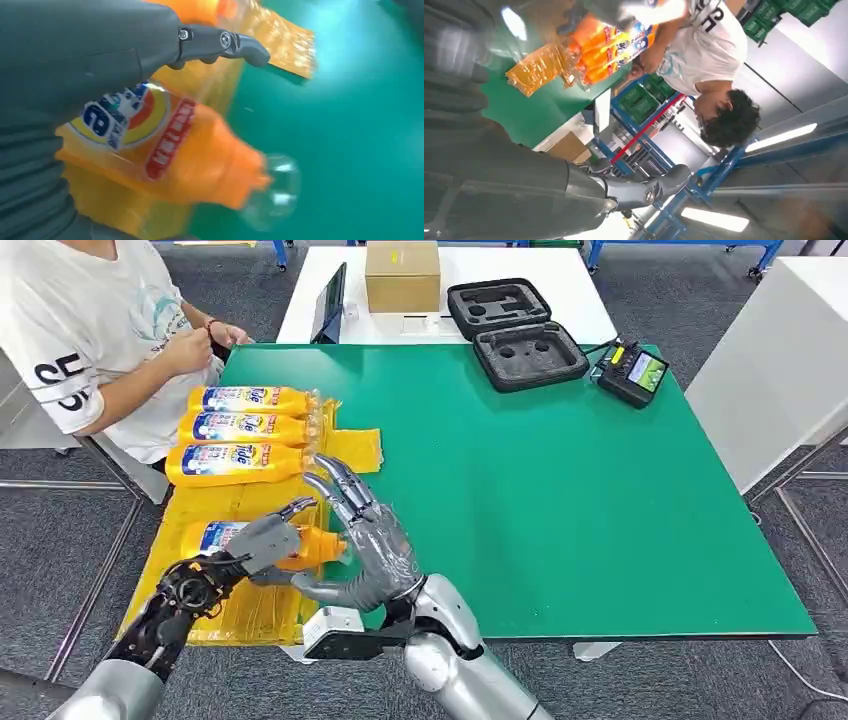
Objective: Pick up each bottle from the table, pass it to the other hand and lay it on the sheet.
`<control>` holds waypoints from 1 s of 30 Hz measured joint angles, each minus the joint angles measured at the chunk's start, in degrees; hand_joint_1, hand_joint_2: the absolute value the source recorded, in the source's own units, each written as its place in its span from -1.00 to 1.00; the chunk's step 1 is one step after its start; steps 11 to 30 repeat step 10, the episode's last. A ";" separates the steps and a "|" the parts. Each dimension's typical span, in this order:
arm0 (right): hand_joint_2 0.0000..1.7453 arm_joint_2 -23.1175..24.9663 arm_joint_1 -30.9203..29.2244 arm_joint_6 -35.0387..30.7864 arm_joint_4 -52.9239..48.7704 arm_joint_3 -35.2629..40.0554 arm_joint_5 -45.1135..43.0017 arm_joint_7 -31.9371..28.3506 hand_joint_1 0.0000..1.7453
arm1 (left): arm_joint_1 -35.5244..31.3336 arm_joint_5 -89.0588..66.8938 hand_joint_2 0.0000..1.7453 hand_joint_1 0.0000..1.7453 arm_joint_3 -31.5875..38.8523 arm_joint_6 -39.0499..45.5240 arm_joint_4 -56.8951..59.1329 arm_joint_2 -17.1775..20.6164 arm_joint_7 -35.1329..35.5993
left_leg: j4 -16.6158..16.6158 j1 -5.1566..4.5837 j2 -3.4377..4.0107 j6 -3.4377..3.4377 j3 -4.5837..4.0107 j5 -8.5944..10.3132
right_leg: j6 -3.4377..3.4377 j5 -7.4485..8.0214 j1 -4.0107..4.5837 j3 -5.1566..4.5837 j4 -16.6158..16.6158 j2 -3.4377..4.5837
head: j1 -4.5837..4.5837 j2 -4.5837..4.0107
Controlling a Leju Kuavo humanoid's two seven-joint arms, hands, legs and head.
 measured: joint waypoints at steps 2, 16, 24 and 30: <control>1.00 0.00 -0.18 0.00 0.46 0.20 0.00 0.20 -1.00 | 0.06 7.56 -1.00 -1.00 2.09 -2.81 0.22 -0.44 0.07 | 0.00 -0.01 -0.01 0.00 0.02 0.00 | 0.01 0.01 0.00 0.02 0.00 0.01 | 0.00 0.00; 1.00 0.15 -0.55 -0.15 2.08 1.29 0.04 1.03 -1.00 | 4.62 28.45 1.00 -1.00 10.17 25.52 -5.28 -4.75 -6.49 | 0.04 0.01 0.27 -0.01 -0.27 0.01 | -0.02 0.09 0.02 -0.38 0.00 0.13 | 0.04 0.00; 1.00 0.15 -0.55 -0.15 2.08 1.29 0.04 1.03 -1.00 | 4.62 28.45 1.00 -1.00 10.17 25.52 -5.28 -4.75 -6.49 | 0.04 0.01 0.27 -0.01 -0.27 0.01 | -0.02 0.09 0.02 -0.38 0.00 0.13 | 0.04 0.00; 1.00 0.15 -0.55 -0.15 2.08 1.29 0.04 1.03 -1.00 | 4.62 28.45 1.00 -1.00 10.17 25.52 -5.28 -4.75 -6.49 | 0.04 0.01 0.27 -0.01 -0.27 0.01 | -0.02 0.09 0.02 -0.38 0.00 0.13 | 0.04 0.00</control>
